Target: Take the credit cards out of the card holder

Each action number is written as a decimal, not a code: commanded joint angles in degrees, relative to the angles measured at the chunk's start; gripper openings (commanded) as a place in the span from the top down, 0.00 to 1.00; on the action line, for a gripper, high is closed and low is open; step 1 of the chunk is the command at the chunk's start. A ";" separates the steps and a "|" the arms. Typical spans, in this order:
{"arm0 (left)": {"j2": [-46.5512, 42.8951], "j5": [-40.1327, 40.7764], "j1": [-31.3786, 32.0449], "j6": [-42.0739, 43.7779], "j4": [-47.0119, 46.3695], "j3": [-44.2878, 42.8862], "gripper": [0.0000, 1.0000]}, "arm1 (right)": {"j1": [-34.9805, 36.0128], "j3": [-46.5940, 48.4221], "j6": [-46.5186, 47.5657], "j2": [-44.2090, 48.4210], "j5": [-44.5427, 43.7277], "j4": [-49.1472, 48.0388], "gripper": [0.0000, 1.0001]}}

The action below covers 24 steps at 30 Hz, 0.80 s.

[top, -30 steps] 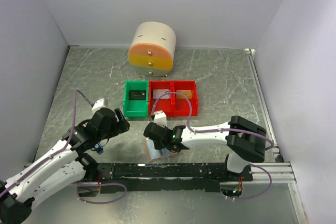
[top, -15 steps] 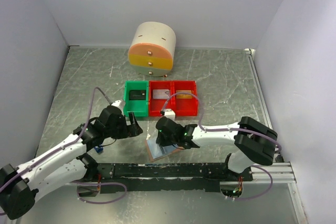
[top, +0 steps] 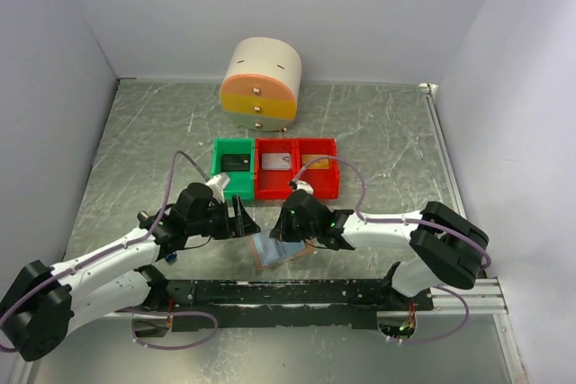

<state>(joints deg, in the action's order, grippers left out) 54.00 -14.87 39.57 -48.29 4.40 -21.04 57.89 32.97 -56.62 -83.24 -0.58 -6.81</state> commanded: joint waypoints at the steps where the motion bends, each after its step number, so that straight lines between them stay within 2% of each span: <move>1: 3.07 -4.52 -0.20 -1.06 -7.90 1.09 0.18 | -0.91 -1.01 -1.25 0.02 1.54 -3.72 1.00; 7: 6.66 -5.62 -0.18 -1.77 -11.78 2.42 0.33 | -1.50 -0.67 -1.00 -1.23 1.87 -3.50 1.00; 14: 9.29 -6.05 0.22 -2.25 -14.64 3.17 0.43 | -1.70 -1.00 -1.18 -1.34 2.11 -3.91 1.00; 19: 10.39 -5.59 0.91 -4.34 -19.09 4.75 0.46 | -1.99 -0.64 -0.86 -1.57 2.29 -3.40 1.00; 24: 11.98 -3.91 1.72 -4.72 -17.49 3.74 0.46 | -2.32 -0.74 -0.95 -1.56 2.59 -3.74 1.00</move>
<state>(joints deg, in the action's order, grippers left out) 64.99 -19.59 40.47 -52.03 -10.74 -16.80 56.16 32.45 -57.19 -84.38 1.78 -9.19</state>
